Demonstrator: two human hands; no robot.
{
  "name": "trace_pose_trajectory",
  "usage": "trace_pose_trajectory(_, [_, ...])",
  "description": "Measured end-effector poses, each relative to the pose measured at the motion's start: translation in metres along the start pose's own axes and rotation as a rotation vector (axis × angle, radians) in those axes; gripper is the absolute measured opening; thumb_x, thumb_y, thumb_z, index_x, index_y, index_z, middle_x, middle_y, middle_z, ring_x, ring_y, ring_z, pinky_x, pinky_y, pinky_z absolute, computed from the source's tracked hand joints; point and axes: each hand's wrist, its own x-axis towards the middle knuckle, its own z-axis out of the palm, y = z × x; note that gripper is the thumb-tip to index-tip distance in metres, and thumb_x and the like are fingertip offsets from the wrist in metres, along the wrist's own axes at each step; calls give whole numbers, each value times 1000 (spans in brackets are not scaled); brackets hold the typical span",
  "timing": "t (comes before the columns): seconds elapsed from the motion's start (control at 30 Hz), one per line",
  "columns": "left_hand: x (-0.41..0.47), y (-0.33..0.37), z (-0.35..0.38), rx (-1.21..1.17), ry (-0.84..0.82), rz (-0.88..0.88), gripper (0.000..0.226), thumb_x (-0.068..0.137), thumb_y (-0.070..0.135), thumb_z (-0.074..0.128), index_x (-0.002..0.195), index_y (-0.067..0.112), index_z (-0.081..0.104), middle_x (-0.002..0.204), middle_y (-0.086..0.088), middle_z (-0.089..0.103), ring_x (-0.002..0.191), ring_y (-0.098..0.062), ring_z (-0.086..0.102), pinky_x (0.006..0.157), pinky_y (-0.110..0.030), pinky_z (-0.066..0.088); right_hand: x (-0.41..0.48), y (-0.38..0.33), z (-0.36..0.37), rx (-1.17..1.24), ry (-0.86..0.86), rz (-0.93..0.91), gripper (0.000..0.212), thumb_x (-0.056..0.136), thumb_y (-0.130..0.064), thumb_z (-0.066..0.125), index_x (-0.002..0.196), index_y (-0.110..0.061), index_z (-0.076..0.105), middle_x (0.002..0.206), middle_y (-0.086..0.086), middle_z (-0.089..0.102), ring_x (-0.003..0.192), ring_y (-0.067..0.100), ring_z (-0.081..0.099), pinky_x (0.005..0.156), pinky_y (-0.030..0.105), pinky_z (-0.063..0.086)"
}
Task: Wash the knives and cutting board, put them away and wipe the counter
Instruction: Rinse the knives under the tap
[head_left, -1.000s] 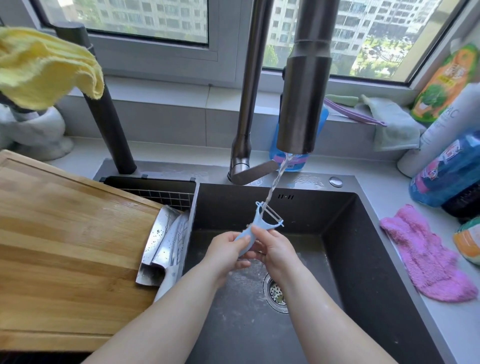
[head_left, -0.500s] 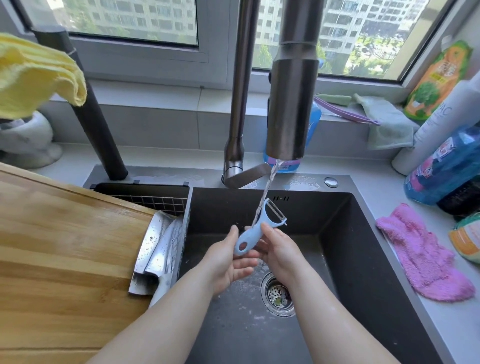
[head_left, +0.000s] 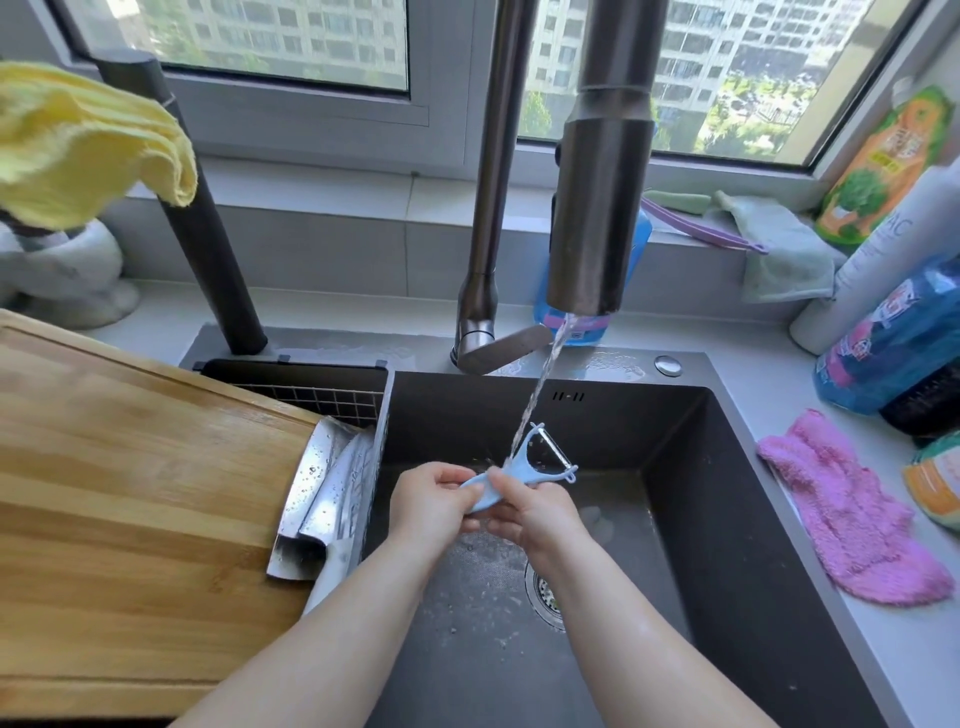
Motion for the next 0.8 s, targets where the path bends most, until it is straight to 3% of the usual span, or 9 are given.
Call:
trace_pose_trajectory(0.1, [-2, 1, 1, 78, 25, 52, 8, 82, 3, 62, 82, 10, 61, 75, -3, 61, 58, -13, 61, 47, -15, 51, 2, 1, 5, 20, 66, -1, 31, 99, -22, 40, 88, -2, 61, 77, 12, 66, 65, 19, 63, 47, 19, 49])
trace_pose_trajectory(0.2, [-3, -3, 0, 109, 40, 57, 7, 82, 3, 61, 86, 8, 62, 75, -5, 63, 58, -15, 62, 52, -19, 53, 1, -3, 3, 82, -70, 18, 27, 98, -8, 37, 89, 5, 59, 78, 15, 68, 66, 20, 67, 54, 24, 53])
trace_pose_trajectory(0.27, [-3, -4, 0, 108, 35, 46, 6, 82, 3, 61, 87, 6, 62, 73, -4, 62, 57, -14, 61, 55, -22, 54, -1, -6, 0, 35, -81, 25, 22, 93, -1, 42, 83, -1, 61, 73, 9, 69, 62, 13, 67, 54, 21, 52])
trace_pose_trajectory(0.43, [-6, -3, 4, 82, -28, 44, 7, 83, 0, 59, 83, 7, 60, 71, -4, 62, 47, -8, 61, 51, -19, 53, 5, -5, -3, -24, 167, 89, 30, 96, -30, 45, 77, -9, 57, 71, 5, 61, 63, 16, 56, 54, 24, 43])
trace_pose_trajectory(0.57, [-3, -6, -1, 68, -4, 7, 12, 82, 0, 61, 75, 11, 58, 68, -5, 61, 48, -11, 59, 48, -17, 52, 1, -1, -3, -61, -88, 51, 6, 87, -8, 55, 88, -5, 60, 69, 3, 68, 57, 10, 63, 50, 17, 47])
trace_pose_trajectory(0.6, [-2, -5, -2, 64, -6, 2, 14, 82, 0, 61, 74, 11, 58, 67, -5, 61, 45, -9, 59, 46, -16, 50, 1, 0, -3, -85, -87, 36, 6, 82, -8, 59, 87, -5, 61, 69, 2, 68, 58, 10, 63, 51, 17, 46])
trace_pose_trajectory(0.67, [-2, -4, -1, 61, -36, 11, 16, 84, -1, 58, 74, 11, 56, 66, -5, 61, 38, -4, 57, 43, -15, 48, 4, -1, -1, -80, 49, 31, 14, 86, -20, 60, 80, -7, 60, 72, 5, 65, 61, 14, 59, 55, 21, 44])
trace_pose_trajectory(0.73, [-6, -2, 1, 53, -77, 6, 16, 86, -1, 55, 75, 11, 56, 66, -6, 61, 37, -3, 57, 42, -15, 48, 6, -1, 1, 1, 183, 59, 30, 94, -29, 49, 75, -7, 57, 70, 9, 61, 59, 18, 57, 53, 25, 45])
trace_pose_trajectory(0.8, [-10, -2, 2, 23, -114, -34, 13, 88, 2, 52, 78, 9, 55, 65, -7, 61, 37, -6, 57, 41, -18, 48, 2, -3, 4, 100, 162, 59, 32, 96, -27, 46, 73, -7, 54, 65, 9, 58, 48, 16, 55, 44, 22, 45])
